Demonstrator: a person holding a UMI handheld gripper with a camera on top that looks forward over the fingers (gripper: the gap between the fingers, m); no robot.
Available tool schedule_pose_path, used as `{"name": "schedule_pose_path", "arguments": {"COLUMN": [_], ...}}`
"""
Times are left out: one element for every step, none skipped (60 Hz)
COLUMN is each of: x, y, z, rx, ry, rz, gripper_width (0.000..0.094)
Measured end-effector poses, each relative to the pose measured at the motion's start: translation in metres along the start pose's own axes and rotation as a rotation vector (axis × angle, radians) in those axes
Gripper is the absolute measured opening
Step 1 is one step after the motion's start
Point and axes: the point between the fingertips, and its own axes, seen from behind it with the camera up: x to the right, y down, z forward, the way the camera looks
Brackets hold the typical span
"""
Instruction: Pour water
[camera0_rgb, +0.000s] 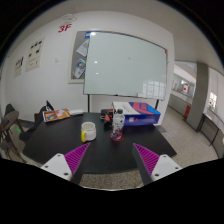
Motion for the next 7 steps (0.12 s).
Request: {"name": "schedule_pose_path", "arguments": {"x": [0.0004, 0.0004, 0.0, -0.0001, -0.0003, -0.0002, -0.0005], "y": [-0.0001, -0.0002, -0.0003, -0.0006, -0.0004, -0.0002, 0.0003], "z": [-0.0018, -0.0032, -0.004, -0.0047, -0.0051, -0.0052, -0.0053], "rx": [0.0, -0.001, -0.002, -0.002, -0.002, -0.004, -0.006], "ry": [0.001, 0.001, 0.001, 0.001, 0.003, 0.004, 0.003], "rz": [0.001, 0.002, 0.003, 0.004, 0.002, 0.001, -0.001], "gripper_width": [0.0844, 0.0845, 0.0845, 0.0842, 0.0842, 0.0845, 0.0843]}}
